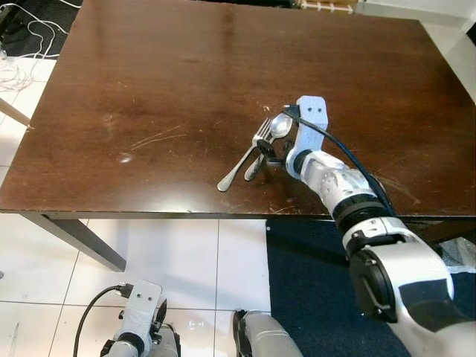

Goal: Setting the table

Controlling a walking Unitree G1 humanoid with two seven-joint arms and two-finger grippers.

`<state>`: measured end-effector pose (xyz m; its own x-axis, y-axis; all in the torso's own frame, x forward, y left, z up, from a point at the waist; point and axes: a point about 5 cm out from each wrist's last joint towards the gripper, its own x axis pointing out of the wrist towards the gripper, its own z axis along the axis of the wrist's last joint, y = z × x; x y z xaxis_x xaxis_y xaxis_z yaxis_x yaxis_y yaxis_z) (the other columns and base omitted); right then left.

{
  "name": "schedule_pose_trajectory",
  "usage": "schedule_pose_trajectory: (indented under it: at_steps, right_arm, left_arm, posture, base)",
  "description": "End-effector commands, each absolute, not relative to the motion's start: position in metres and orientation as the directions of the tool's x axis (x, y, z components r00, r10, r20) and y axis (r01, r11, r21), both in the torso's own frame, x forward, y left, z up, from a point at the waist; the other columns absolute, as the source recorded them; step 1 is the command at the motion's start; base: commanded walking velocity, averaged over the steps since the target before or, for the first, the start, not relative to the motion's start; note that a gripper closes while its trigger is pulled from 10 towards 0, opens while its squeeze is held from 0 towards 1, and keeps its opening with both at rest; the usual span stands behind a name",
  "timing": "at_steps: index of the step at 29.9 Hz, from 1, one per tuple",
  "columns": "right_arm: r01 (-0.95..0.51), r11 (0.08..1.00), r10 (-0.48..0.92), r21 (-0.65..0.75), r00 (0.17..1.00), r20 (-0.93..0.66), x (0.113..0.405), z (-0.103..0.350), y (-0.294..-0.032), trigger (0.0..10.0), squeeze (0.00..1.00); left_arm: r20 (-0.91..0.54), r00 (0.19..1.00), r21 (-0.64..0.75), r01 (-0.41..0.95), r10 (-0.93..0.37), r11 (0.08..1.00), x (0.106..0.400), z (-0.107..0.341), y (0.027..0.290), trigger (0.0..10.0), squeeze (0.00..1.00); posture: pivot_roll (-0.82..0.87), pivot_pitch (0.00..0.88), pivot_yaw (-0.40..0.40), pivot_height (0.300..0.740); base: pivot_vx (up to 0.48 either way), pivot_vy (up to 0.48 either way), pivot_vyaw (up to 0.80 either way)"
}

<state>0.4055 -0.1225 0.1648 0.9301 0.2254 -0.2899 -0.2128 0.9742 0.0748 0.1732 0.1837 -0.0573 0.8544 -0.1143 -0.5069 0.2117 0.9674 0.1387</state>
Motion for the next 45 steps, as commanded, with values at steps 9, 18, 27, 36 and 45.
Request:
schedule_pose_trajectory:
  at_steps: [9, 18, 27, 36, 45]
  right_arm:
    - [-0.189, 0.976, 0.138, -0.111, 0.923, -0.359, 0.405, 0.157, -0.129, 10.0, 0.00]
    - [-0.244, 0.930, 0.129, -0.274, 0.916, -0.379, 0.407, 0.159, -0.129, 10.0, 0.00]
    - [-0.216, 0.974, 0.169, -0.069, 0.894, -0.416, 0.402, 0.148, -0.132, 0.0, 0.00]
    - [-0.122, 0.969, 0.208, 0.216, 0.874, -0.439, 0.395, 0.133, -0.144, 0.0, 0.00]
    - [-0.090, 0.958, 0.206, 0.273, 0.878, -0.433, 0.393, 0.131, -0.160, 0.0, 0.00]
  left_arm:
    - [-0.530, 0.839, 0.143, 0.232, -0.123, 0.962, 0.168, -0.059, 0.186, 10.0, 0.00]
    - [-0.528, 0.839, 0.145, 0.240, -0.130, 0.960, 0.175, -0.057, 0.183, 10.0, 0.00]
    - [-0.525, 0.841, 0.146, 0.243, -0.133, 0.959, 0.179, -0.055, 0.182, 10.0, 0.00]
    - [-0.526, 0.841, 0.150, 0.240, -0.128, 0.959, 0.174, -0.054, 0.190, 10.0, 0.00]
    - [-0.533, 0.836, 0.154, 0.248, -0.131, 0.956, 0.171, -0.055, 0.192, 10.0, 0.00]
  posture:
    - [0.00, 0.208, -0.090, 0.740]
    - [0.00, 0.192, -0.084, 0.740]
    - [0.00, 0.177, -0.084, 0.740]
    - [0.00, 0.163, -0.080, 0.740]
    - [0.00, 0.150, -0.075, 0.740]
  base:
    - [0.000, 0.000, 0.00]
    - [0.000, 0.000, 0.00]
    - [0.000, 0.000, 0.00]
    - [0.000, 0.000, 0.00]
    - [0.000, 0.000, 0.00]
